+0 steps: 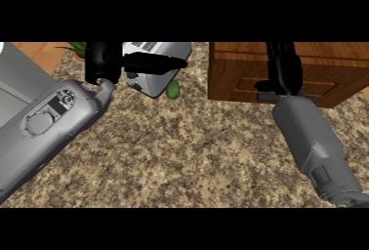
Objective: Pick up the can, place it into the drawer and close the drawer
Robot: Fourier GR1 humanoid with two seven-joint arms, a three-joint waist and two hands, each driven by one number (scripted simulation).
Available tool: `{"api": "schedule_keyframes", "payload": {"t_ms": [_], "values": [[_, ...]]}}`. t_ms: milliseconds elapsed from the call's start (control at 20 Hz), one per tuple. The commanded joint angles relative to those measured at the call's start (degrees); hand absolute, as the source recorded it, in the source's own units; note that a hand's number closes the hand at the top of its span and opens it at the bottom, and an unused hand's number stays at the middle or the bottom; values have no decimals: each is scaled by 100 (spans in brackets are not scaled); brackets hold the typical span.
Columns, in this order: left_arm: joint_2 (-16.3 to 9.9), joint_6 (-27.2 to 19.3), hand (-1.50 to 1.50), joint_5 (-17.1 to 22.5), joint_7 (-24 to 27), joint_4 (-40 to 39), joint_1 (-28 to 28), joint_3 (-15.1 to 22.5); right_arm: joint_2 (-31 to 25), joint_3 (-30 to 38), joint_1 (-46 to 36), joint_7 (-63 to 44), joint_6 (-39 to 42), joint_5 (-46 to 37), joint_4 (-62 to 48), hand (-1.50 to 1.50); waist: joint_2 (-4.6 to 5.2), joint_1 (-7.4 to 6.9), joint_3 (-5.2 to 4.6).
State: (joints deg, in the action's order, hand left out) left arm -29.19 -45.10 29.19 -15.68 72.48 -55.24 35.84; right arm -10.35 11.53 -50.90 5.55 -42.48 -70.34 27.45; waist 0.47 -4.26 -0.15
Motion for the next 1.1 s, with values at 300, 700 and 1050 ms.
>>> {"api": "schedule_keyframes", "payload": {"t_ms": [300,700,1050], "values": [[-132,144,-150,-171,74,327,391,-90,-141,278,-1302,-48,146,79,-1021,-150,135,-89,29],[-275,55,-150,-247,-15,877,843,-92,-78,569,-1513,291,244,349,-1287,-150,99,-190,36],[-210,138,-150,-232,230,736,1018,-250,295,1415,-1619,1223,395,1394,-1054,-150,123,-127,44]]}}
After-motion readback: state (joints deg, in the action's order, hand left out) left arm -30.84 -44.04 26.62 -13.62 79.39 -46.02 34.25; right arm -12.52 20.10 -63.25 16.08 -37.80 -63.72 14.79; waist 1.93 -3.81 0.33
